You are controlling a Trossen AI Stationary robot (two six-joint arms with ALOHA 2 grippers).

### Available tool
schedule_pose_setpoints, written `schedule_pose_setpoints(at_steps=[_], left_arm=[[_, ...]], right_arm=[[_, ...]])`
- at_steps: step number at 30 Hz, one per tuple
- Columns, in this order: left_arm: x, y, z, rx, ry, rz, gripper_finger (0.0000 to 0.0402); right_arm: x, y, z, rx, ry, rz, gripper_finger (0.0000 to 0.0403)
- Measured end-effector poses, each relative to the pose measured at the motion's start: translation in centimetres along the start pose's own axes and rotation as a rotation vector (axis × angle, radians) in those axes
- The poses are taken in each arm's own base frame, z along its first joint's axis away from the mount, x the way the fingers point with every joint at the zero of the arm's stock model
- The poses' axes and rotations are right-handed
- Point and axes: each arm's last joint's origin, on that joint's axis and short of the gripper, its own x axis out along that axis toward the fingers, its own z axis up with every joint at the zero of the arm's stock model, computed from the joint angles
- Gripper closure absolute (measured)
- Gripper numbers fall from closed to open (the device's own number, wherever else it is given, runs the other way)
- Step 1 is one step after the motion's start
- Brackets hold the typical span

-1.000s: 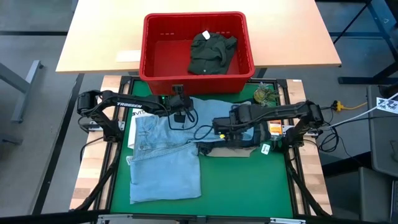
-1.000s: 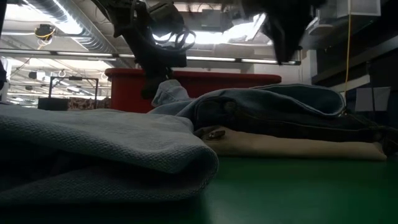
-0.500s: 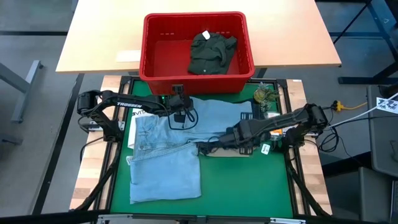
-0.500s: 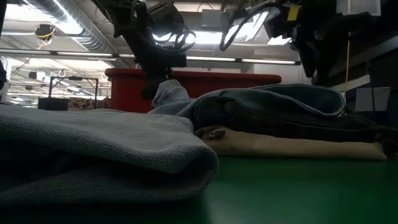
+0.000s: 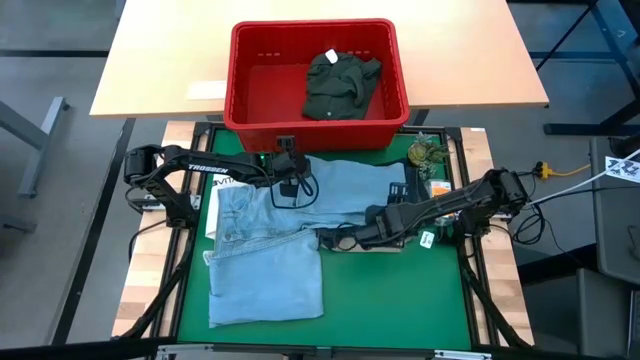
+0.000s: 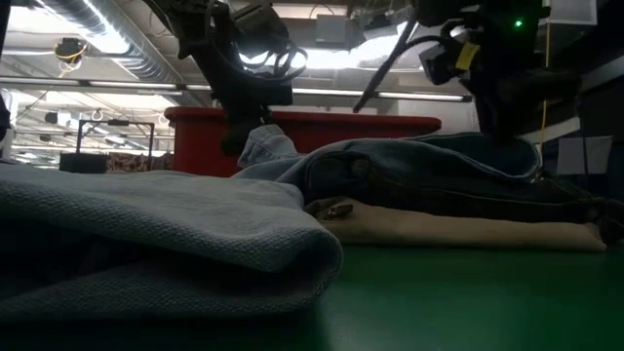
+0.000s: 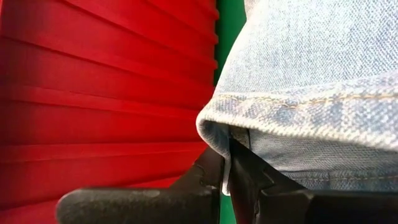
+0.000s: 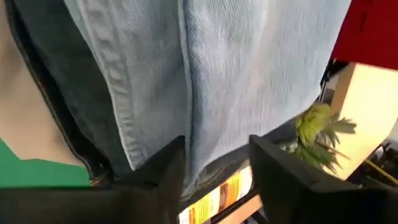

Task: Fold Laundry from Bin
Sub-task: Fold the light blue jeans

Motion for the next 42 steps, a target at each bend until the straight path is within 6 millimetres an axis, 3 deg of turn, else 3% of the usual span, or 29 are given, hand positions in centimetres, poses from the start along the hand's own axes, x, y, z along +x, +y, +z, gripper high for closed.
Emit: schedule_pose_setpoints(at_steps=[4,6,10,14,25,33,42], left_arm=[[0.0,0.0,0.0,0.0,0.0,0.0,0.039],[-0.1,-0.1,0.1,0.003,-0.002,0.0,0.039],[-0.3,-0.4,0.2,0.015,0.0,0.018,0.039],[-0.7,-0.8,0.4,0.032,0.002,0.042,0.039],[-1.4,-1.7,0.8,0.063,-0.006,0.062,0.039],[-1.5,-1.8,0.8,0.067,-0.003,0.06,0.039],[-1.6,-2.0,0.5,0.116,0.039,0.086,0.039]], right_arm=[[-0.1,0.0,-0.6,-0.013,0.046,-0.019,0.0361],[-0.3,0.1,-0.9,-0.032,0.054,-0.048,0.0387],[-0.7,0.5,-1.2,-0.005,0.056,-0.005,0.0365],[-0.3,1.0,-2.0,0.041,0.102,0.047,0.0366],[3.3,2.0,-4.2,-0.014,0.257,0.004,0.0393],[3.3,2.0,-4.2,-0.012,0.255,0.012,0.037],[3.4,2.1,-4.0,-0.01,0.243,0.021,0.037]])
